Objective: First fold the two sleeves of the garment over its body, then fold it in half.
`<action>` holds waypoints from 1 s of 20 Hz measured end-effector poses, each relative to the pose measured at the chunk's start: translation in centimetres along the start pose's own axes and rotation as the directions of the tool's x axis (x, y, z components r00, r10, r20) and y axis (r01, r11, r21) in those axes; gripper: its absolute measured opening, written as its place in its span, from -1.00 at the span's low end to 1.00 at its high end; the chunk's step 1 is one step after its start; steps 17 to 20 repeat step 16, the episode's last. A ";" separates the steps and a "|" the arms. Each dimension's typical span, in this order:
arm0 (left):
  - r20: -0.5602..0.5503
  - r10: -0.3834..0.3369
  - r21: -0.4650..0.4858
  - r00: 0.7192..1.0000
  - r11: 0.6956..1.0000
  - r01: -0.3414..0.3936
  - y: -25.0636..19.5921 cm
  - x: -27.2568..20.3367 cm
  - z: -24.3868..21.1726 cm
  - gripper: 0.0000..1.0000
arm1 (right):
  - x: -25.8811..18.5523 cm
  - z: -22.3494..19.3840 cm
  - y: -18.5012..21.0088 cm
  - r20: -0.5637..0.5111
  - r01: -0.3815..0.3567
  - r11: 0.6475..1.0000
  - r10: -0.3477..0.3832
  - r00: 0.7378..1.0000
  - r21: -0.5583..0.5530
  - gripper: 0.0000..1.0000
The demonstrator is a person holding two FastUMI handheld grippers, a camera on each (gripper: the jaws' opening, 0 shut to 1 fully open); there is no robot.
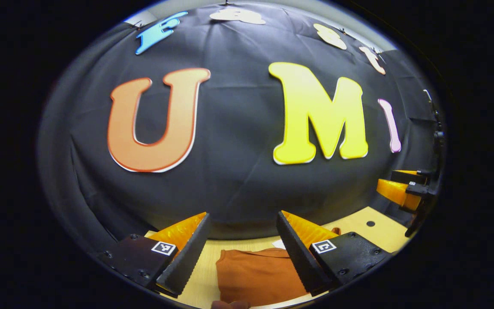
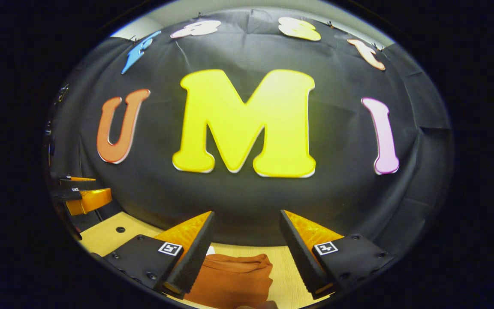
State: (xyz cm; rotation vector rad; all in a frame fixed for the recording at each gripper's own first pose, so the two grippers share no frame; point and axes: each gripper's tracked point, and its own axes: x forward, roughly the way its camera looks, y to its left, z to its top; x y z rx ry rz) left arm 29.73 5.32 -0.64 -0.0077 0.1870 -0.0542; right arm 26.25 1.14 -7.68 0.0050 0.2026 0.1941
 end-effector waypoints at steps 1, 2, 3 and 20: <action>0.008 0.009 -0.024 1.000 1.000 -0.009 -0.3 -1.5 0.6 0.97 | -1.5 0.4 -0.1 0.021 0.005 1.000 -0.005 1.000 0.002 0.91; 0.013 0.017 -0.043 1.000 0.999 -0.017 -0.6 -3.2 1.0 0.97 | -3.2 0.7 -0.1 0.041 0.011 1.000 -0.012 0.999 0.010 0.89; 0.019 0.023 -0.054 1.000 0.998 -0.022 -0.8 -4.8 1.6 0.98 | -4.5 0.9 -0.1 0.067 0.009 1.000 -0.010 0.998 0.027 0.92; 0.078 0.009 -0.052 0.997 0.999 -0.005 -5.3 -16.0 1.5 0.99 | -15.4 -2.0 0.0 0.077 -0.026 0.999 0.025 0.997 0.018 0.87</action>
